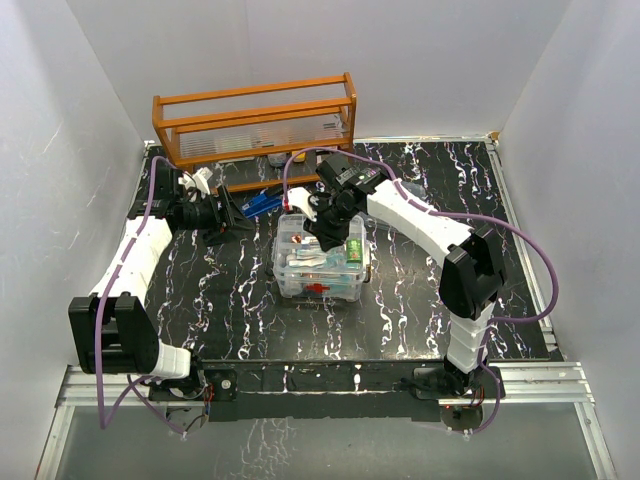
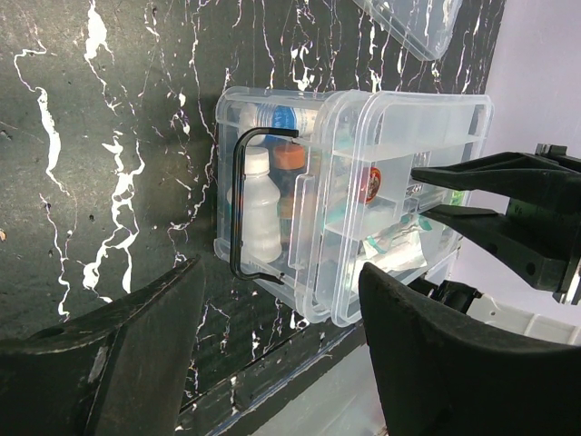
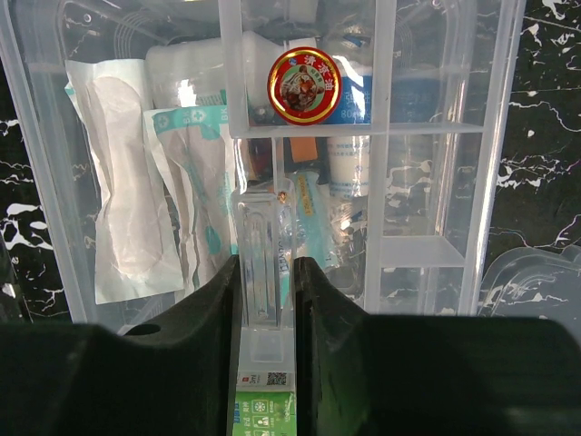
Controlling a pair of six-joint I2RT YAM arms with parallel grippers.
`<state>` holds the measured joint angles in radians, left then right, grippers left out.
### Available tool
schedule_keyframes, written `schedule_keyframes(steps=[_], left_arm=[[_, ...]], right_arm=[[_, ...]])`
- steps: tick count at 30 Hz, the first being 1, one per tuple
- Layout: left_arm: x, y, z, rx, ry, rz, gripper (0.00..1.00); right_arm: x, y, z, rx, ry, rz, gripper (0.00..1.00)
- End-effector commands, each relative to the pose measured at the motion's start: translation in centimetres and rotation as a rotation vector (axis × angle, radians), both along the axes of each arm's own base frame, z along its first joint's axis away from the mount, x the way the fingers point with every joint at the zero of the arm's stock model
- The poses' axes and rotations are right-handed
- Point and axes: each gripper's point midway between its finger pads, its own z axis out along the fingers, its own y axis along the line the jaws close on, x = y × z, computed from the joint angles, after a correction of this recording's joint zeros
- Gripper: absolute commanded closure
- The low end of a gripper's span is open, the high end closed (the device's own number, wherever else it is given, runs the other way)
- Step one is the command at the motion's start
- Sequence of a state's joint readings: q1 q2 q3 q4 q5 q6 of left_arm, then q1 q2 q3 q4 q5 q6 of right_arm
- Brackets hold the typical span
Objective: Organize the medicine kit
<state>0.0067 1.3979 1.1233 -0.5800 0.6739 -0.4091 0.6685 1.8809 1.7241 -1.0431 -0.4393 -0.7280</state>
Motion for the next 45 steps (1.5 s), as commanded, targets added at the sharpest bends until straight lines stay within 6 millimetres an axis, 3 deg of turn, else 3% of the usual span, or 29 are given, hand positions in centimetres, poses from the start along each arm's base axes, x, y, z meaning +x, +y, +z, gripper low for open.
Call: schedule_keyframes(steps=[1, 17, 24, 32, 45], left_arm=[[-0.6, -0.4, 0.3, -0.027, 0.004, -0.015, 0.33], [-0.6, -0.4, 0.1, -0.032, 0.010, -0.016, 0.33], [-0.6, -0.4, 0.2, -0.031, 0.008, -0.016, 0.33], [-0.5, -0.5, 0.1, -0.034, 0.012, -0.019, 0.33], [-0.5, -0.5, 0.1, -0.035, 0.011, -0.019, 0.32]], right_arm=[[-1.5, 0.1, 1.0, 0.027, 0.031, 0.016, 1.00], [-2.5, -0.2, 0.7, 0.032, 0.049, -0.002, 1.00], [-0.7, 0.1, 0.4, 0.018, -0.004, -0.044, 1.00], [0.1, 0.3, 1.7, 0.042, -0.072, -0.045, 1.00], [-0.6, 0.7, 0.1, 0.023, -0.009, 0.021, 0.99]])
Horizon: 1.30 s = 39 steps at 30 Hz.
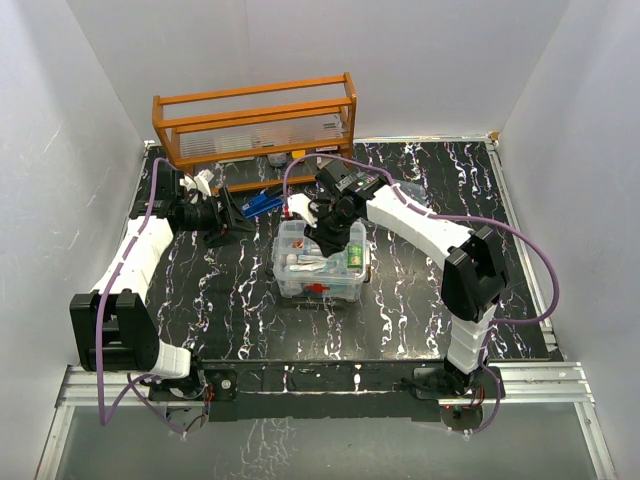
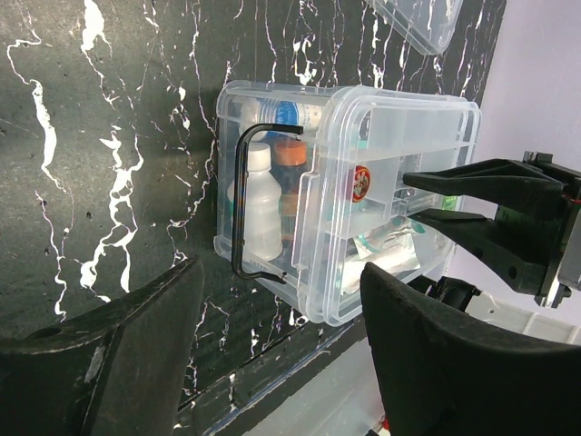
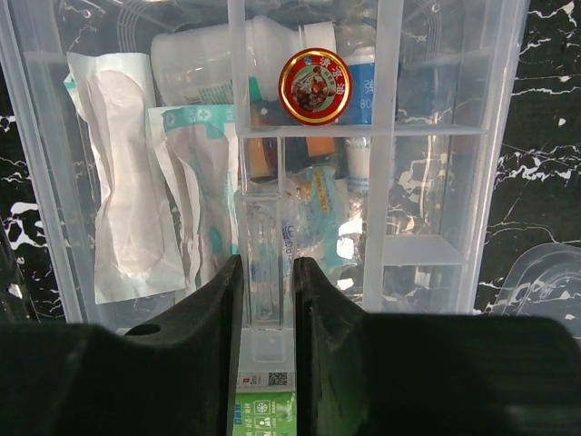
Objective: Organize the medicine kit
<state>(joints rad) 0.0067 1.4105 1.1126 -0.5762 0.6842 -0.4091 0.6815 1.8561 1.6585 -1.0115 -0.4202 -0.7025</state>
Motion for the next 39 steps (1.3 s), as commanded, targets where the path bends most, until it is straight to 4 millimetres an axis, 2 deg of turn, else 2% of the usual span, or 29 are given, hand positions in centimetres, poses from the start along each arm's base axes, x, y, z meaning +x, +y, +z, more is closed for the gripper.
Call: schedule_keyframes(steps=[1, 12, 15, 19, 26, 29, 33, 36, 38, 39], left_arm=[[-0.4, -0.3, 0.7, -0.026, -0.009, -0.013, 0.31], [-0.5, -0.3, 0.6, -0.024, -0.008, -0.014, 0.31], [-0.5, -0.3, 0.6, -0.020, -0.011, -0.013, 0.29], [-0.4, -0.1, 0.7, -0.009, -0.019, -0.009, 0.26], [-0.3, 0.4, 0.8, 0.030, -0.035, 0.006, 0.22], [-0.2, 0.8, 0.6, 0.054, -0.033, 0.014, 0.21], [-0.3, 1.0, 1.5, 0.073, -0.077, 0.017, 0.19], [-0.3, 1.6, 1.7, 0.113, -0.105, 0.026, 0.15], [-0.3, 2.4, 1.9, 0.162, -0.137, 0.053, 0.09], [-0.2, 2.9, 2.1, 0.192, -0.152, 0.070, 0.05]], right_arm=[[0.2, 0.9, 0.9, 0.039, -0.016, 0.036, 0.99], [1.0, 1.3, 0.2, 0.029, -0.013, -0.004, 0.93], [1.3, 1.3, 0.5, 0.029, -0.020, -0.033, 0.86], [1.7, 1.2, 1.5, 0.038, -0.041, -0.078, 0.73], [1.8, 0.5, 4.5, 0.079, -0.110, -0.131, 0.53], [1.8, 0.2, 5.4, 0.092, -0.133, -0.155, 0.48], [1.9, -0.3, 8.5, 0.150, -0.203, -0.200, 0.41], [2.6, -1.1, 10.5, 0.195, -0.263, -0.292, 0.36], [3.5, -2.2, 12.0, 0.237, -0.306, -0.438, 0.35], [4.1, -3.1, 12.1, 0.248, -0.335, -0.529, 0.34]])
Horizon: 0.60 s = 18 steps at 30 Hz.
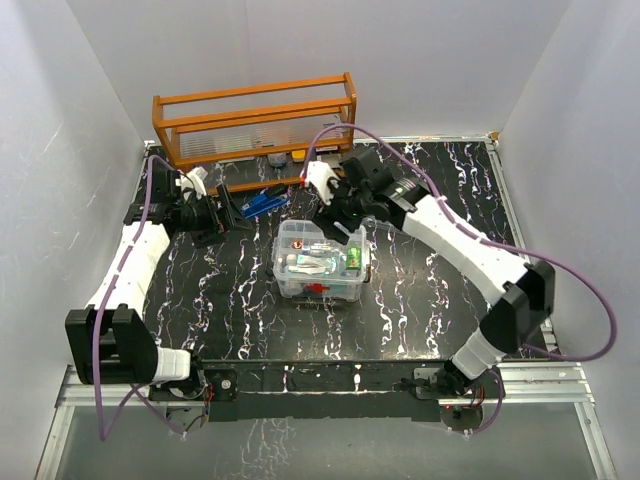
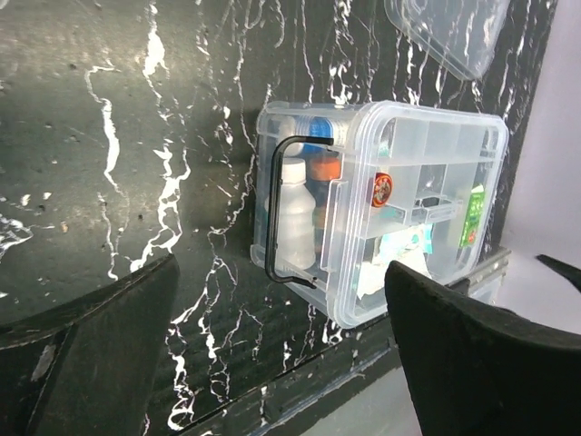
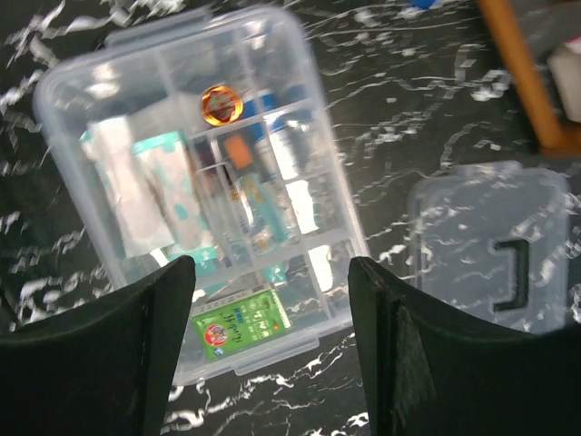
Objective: Organize the medicine kit
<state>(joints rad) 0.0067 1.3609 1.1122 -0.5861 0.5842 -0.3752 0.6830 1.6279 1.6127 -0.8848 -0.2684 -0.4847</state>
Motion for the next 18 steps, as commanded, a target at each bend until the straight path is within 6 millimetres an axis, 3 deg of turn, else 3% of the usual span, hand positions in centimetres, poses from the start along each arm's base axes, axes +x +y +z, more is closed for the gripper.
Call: schedule_keyframes(steps=[1, 5, 8, 11, 14, 18], left_arm=[[-0.3, 2.1, 2.0, 0.127, -0.113, 0.054, 0.02], [-0.1, 4.8, 2.7, 0.260, -0.169, 0.156, 0.01], [-0.1, 6.2, 3.2, 0.315, -0.176, 0.235, 0.01], [-0.2, 6.1, 3.5, 0.303, -0.179, 0.240, 0.01], [-0.4, 4.9, 3.9, 0.239, -0.189, 0.207, 0.01], [-1.2, 0.8, 4.8, 0.047, -0.227, 0.026, 0.01]], right_arm=[[3.5, -2.8, 4.3, 0.160, -0.168, -0.384, 0.33], [4.8, -8.3, 6.3, 0.325, -0.250, -0.844, 0.26], [3.7, -11.7, 5.2, 0.394, -0.194, -1.080, 0.24], [2.4, -13.6, 3.0, 0.470, -0.083, -1.213, 0.21], [1.2, -12.6, 0.4, 0.550, 0.092, -1.188, 0.20], [0.2, -9.7, -1.6, 0.651, 0.260, -1.111, 0.16]])
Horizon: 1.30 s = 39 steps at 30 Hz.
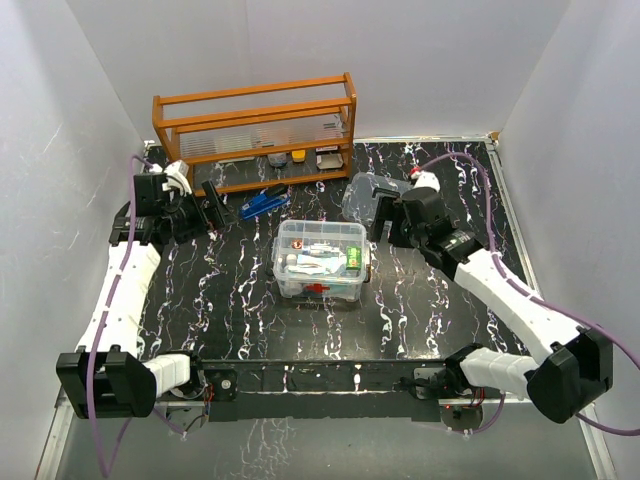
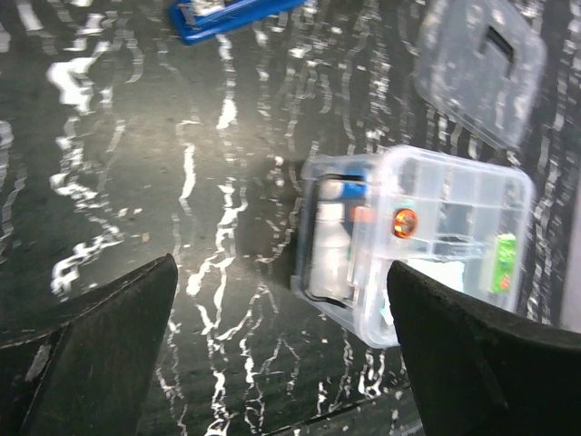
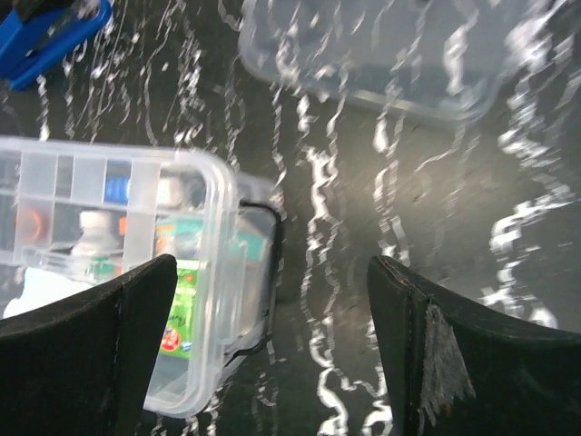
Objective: Organize the medicine kit
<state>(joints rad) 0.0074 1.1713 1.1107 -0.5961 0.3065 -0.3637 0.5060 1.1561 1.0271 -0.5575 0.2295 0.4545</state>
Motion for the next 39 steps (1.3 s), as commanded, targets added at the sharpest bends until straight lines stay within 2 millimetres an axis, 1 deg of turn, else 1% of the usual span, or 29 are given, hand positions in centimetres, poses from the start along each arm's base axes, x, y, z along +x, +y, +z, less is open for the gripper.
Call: schedule_keyframes(steps=[1, 4, 6, 11, 14, 16, 19, 26, 34, 39], left_arm=[[-1.5, -4.6, 1.6, -0.211, -0.044, -0.228, 0.01], [-2.2, -6.4, 1.5, -0.318, -0.034, -0.315, 0.03], [-2.4, -6.8, 1.3, -0.342, -0.034, -0.334, 0.03], [-2.6, -7.4, 0.6, -0.346, -0.011, -0.362, 0.03], [-2.4, -7.5, 0.5, -0.343, -0.007, -0.365, 0.04], [-2.3, -7.4, 0.4, -0.336, -0.006, -0.360, 0.04], [-2.2, -7.2, 0.3, -0.327, -0.003, -0.353, 0.04], [-2.0, -7.1, 0.1, -0.318, 0.002, -0.344, 0.04], [-1.8, -6.8, -0.3, -0.301, 0.018, -0.323, 0.04], [-1.7, -6.8, -0.4, -0.304, 0.023, -0.315, 0.04]], right_arm=[[-0.4, 4.7, -0.3, 0.313, 0.031, 0.056, 0.15], [-0.2, 5.8, -1.0, 0.391, 0.044, 0.060, 0.12], [0.0, 6.2, -1.5, 0.415, 0.058, 0.052, 0.11], [0.3, 7.4, -2.5, 0.461, 0.101, 0.061, 0.11], [0.0, 8.5, -3.3, 0.495, 0.150, 0.097, 0.11], [-0.2, 8.8, -4.2, 0.500, 0.186, 0.099, 0.11], [-0.6, 9.1, -4.7, 0.517, 0.207, 0.105, 0.13], [-1.6, 9.9, -4.4, 0.590, 0.221, 0.118, 0.16], [-2.9, 12.4, -4.0, 0.680, 0.256, 0.143, 0.17], [-3.3, 13.6, -3.2, 0.732, 0.253, 0.130, 0.17]])
